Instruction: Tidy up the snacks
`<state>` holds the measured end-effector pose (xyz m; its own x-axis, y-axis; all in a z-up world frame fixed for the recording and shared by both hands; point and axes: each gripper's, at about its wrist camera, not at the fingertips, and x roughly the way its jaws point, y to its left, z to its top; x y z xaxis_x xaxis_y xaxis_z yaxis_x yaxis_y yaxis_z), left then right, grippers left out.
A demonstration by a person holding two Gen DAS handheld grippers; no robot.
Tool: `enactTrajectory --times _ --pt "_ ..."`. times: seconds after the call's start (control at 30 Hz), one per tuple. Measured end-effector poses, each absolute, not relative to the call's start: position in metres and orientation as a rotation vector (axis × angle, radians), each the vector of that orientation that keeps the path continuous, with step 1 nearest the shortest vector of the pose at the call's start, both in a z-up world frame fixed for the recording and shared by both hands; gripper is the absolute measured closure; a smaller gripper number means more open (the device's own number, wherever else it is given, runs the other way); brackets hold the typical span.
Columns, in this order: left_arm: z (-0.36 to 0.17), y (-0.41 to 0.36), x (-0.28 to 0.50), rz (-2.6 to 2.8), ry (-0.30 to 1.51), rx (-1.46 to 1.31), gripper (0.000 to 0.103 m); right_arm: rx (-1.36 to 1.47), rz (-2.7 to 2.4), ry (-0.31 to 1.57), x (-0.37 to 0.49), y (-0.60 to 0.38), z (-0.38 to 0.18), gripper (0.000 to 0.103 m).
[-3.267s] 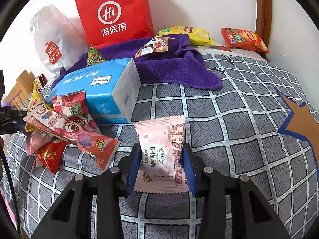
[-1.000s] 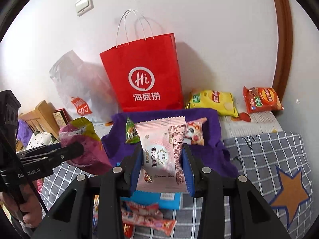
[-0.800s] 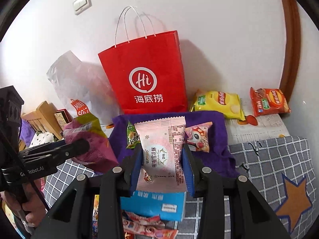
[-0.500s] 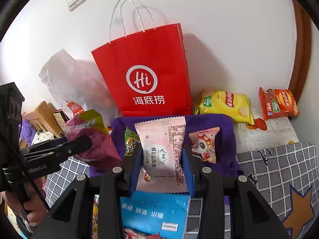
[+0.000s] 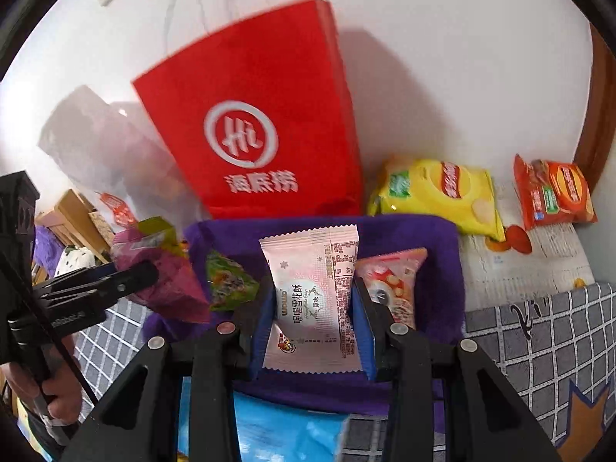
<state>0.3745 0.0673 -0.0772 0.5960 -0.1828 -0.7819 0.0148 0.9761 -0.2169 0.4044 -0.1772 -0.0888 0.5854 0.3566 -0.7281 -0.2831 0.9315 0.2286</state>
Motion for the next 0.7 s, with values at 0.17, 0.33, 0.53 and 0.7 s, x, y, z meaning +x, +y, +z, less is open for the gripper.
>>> enactTrajectory --times 0.17,0.33,0.53,0.7 --pt "-0.089 0.073 0.381 -0.099 0.953 -0.216 0.053 0.085 0.353 0.926 0.419 -0.188 -0.103 0.065" --pt "-0.096 0.072 0.385 -0.095 0.974 -0.207 0.053 0.055 0.343 0.950 0.425 -0.189 -0.111 0.065" --pt "-0.095 0.071 0.386 -0.104 0.969 -0.207 0.053 0.035 0.346 0.955 0.425 -0.188 -0.113 0.065" --pt "-0.096 0.069 0.386 -0.112 0.976 -0.208 0.053 0.000 0.356 0.993 0.427 -0.182 -0.123 0.064"
